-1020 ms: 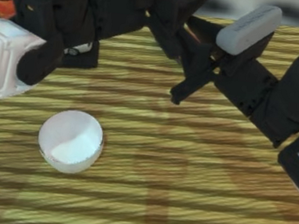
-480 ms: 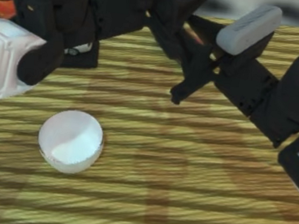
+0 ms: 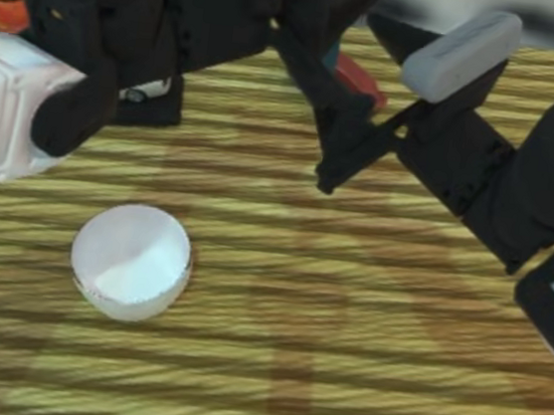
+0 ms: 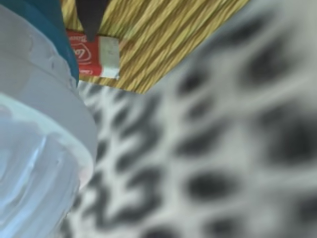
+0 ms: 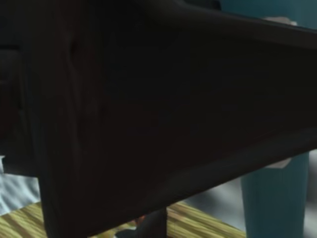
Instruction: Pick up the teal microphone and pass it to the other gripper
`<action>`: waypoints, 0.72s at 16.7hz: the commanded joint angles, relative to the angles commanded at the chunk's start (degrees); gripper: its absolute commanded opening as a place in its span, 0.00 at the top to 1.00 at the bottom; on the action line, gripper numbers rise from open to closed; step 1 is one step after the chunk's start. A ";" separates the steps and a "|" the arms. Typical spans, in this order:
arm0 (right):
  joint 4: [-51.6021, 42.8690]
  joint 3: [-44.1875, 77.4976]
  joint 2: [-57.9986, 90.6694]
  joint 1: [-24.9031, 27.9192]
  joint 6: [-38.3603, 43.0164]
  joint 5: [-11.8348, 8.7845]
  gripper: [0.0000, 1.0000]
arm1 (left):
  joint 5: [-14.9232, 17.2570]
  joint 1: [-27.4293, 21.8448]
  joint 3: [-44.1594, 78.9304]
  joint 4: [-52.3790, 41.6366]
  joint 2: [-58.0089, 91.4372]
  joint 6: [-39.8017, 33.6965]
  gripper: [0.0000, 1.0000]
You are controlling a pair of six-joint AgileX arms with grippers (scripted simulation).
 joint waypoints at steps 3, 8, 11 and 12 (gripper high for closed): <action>0.00 0.00 0.00 0.00 0.00 0.00 0.00 | 0.00 0.00 0.00 0.00 0.00 0.00 1.00; -0.03 -0.36 0.15 -0.20 -0.16 0.17 0.00 | -0.13 0.11 0.19 -0.09 -0.28 0.20 1.00; 0.15 -4.40 -3.82 -0.82 -0.11 -0.52 0.00 | 2.30 2.59 -1.06 -0.30 -1.56 0.27 1.00; 0.28 -6.64 -5.83 -1.12 -0.08 -0.86 0.00 | 3.44 3.92 -1.65 -0.37 -2.23 0.32 1.00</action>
